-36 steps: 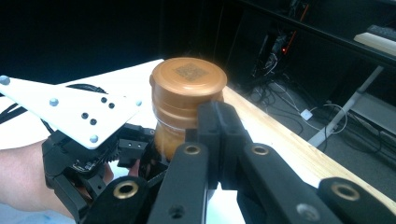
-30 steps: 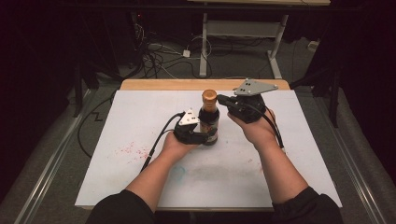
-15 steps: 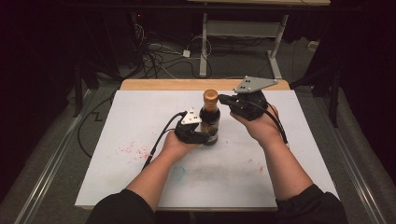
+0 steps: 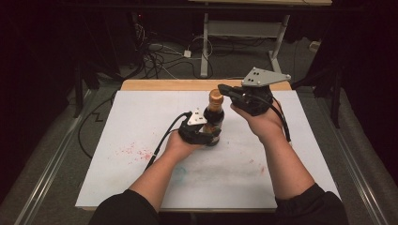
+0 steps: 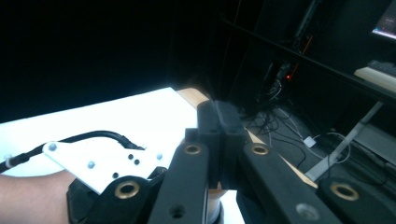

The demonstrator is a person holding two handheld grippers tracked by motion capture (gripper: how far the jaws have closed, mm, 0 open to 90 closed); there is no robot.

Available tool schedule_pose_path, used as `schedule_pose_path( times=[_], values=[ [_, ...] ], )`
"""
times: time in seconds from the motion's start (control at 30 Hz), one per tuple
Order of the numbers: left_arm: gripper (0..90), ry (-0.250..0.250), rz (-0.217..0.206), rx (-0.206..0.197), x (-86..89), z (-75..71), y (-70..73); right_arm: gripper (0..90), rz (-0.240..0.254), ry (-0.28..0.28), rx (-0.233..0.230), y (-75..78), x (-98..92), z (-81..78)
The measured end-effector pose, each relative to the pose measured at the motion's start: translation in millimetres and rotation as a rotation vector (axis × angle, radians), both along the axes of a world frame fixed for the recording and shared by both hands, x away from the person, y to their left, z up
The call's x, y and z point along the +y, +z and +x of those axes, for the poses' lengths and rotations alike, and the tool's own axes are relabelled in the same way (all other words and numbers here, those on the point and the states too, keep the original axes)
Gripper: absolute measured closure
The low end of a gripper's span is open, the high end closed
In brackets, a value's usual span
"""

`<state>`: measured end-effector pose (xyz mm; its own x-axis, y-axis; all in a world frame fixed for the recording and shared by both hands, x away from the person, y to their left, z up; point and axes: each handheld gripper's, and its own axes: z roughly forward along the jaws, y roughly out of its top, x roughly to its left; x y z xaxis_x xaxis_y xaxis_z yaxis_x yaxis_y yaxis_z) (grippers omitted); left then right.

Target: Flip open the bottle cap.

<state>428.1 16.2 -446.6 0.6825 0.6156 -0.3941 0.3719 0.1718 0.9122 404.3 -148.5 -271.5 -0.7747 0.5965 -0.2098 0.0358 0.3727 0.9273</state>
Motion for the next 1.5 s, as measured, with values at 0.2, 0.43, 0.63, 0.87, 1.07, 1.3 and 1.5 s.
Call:
schedule_pose_path(
  times=[0.2,0.43,0.63,0.87,1.07,1.3,1.5],
  values=[
    [29.5,-0.006,-0.024,0.006,3.8,0.8,-1.1,90.0,-0.033,-0.041,0.046,-18.2,-11.1,4.2],
    [29.3,-0.012,-0.030,0.001,4.4,0.8,-1.9,90.0,-0.050,-0.041,0.076,-36.1,-10.9,7.4],
    [29.1,-0.010,-0.035,-0.001,4.6,0.6,-2.4,90.0,-0.066,-0.035,0.072,-35.3,-7.3,5.9],
    [29.1,-0.009,-0.034,-0.004,4.4,0.5,-2.5,90.0,-0.094,-0.032,0.074,-34.9,-3.6,5.2],
    [29.0,-0.008,-0.029,-0.008,4.0,-0.1,-2.5,90.0,-0.137,-0.034,0.071,-31.5,-0.4,3.8],
    [29.0,-0.005,-0.022,-0.010,3.3,-1.0,-2.1,90.0,-0.186,-0.037,0.082,-24.6,2.9,3.3],
    [29.1,-0.003,-0.024,-0.008,3.4,-0.8,-2.2,90.0,-0.186,-0.037,0.096,-23.0,3.7,4.8]
  ],
)
